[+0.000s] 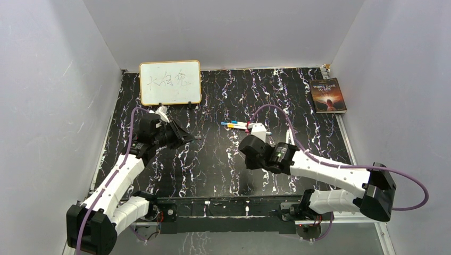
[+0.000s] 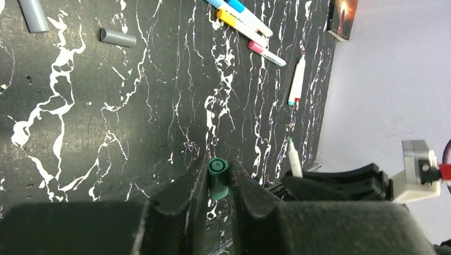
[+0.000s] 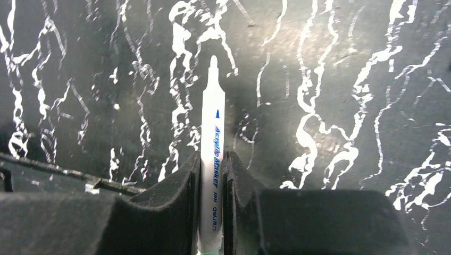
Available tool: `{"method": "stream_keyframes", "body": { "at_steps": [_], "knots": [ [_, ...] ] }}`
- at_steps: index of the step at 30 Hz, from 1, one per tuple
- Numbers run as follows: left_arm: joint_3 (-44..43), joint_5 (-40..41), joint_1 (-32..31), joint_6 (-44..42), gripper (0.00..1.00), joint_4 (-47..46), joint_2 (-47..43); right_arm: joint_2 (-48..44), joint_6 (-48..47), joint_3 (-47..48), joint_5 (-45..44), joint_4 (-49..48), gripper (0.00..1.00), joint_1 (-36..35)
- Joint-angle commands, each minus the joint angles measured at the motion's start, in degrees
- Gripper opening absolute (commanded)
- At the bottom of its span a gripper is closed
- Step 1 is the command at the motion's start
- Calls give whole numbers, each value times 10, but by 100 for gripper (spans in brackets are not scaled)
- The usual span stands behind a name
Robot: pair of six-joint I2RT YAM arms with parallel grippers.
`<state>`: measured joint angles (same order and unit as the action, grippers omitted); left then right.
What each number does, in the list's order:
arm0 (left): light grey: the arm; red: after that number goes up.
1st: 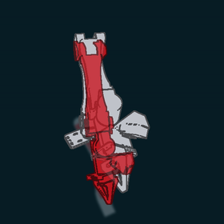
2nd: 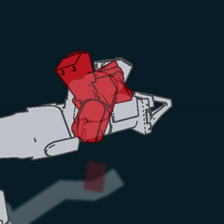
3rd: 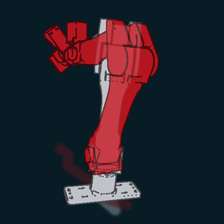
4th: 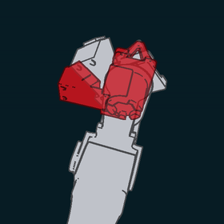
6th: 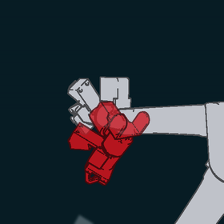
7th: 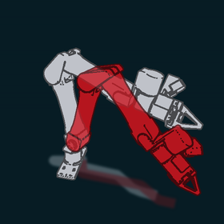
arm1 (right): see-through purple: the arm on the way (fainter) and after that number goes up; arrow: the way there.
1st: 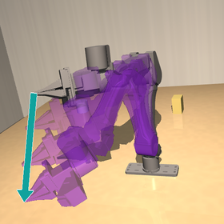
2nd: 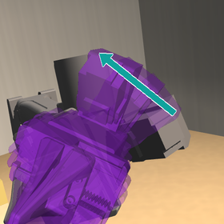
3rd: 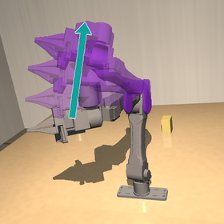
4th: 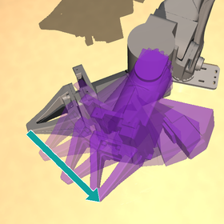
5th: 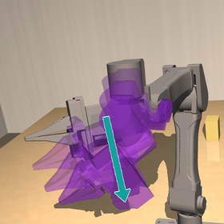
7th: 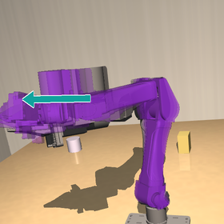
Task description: Open the pen caps
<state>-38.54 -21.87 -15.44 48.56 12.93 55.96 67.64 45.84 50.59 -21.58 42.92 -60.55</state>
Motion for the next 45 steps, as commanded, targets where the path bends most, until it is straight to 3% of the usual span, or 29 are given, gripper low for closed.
{"method": "stream_keyframes", "body": {
  "at_steps": [1,13,28,45],
  "knots": [
    [4,-18,2,-11,0,23,-17,-18,-28,23,-6,0,0,57],
    [-53,0,2,-50,0,80,-15,1,-102,44,38,-3,0,220],
    [-37,-8,2,-38,0,94,-51,92,-181,111,38,-49,0,362],
    [-30,-9,2,-37,0,97,-62,217,-200,144,-126,-28,0,388]
  ]
}}
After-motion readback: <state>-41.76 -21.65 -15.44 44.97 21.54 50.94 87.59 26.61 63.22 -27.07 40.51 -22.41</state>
